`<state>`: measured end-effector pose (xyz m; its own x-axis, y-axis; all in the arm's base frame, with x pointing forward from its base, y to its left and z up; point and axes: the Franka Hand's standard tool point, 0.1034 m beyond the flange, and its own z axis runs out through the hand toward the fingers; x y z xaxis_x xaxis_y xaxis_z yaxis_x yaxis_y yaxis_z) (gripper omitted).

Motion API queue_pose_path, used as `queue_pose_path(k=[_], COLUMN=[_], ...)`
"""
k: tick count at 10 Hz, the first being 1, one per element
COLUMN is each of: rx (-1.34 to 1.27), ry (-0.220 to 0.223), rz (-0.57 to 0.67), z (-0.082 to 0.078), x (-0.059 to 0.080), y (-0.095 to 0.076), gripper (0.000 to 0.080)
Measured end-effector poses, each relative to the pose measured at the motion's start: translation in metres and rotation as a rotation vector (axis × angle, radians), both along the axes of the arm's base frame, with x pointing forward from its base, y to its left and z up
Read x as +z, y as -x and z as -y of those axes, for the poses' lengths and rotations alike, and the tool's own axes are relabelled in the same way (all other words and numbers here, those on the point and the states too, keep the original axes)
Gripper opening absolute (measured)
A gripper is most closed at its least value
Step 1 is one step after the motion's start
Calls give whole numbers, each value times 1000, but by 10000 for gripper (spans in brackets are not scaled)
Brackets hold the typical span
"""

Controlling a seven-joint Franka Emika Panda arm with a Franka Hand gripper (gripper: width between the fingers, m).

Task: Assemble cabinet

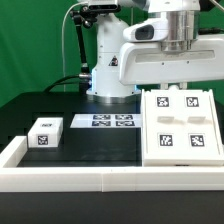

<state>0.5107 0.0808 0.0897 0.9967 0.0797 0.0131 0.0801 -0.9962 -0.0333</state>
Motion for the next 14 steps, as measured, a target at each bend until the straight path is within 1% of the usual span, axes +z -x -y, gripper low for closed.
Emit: queue_pose_path(k=[1, 3, 5, 6, 9, 11, 14], rx=[-1, 1, 5, 6, 6, 7, 7], ry=[0, -1, -2, -1, -1, -1, 0], rz=[-2, -8, -12, -14, -16, -16, -43], z=[-1, -2, -3, -3, -3, -1, -1], x=[3, 18, 29, 26, 25, 29, 39], y=[0, -3, -14, -11, -11, -14, -25], gripper=[2, 2, 2, 2, 2, 2, 2])
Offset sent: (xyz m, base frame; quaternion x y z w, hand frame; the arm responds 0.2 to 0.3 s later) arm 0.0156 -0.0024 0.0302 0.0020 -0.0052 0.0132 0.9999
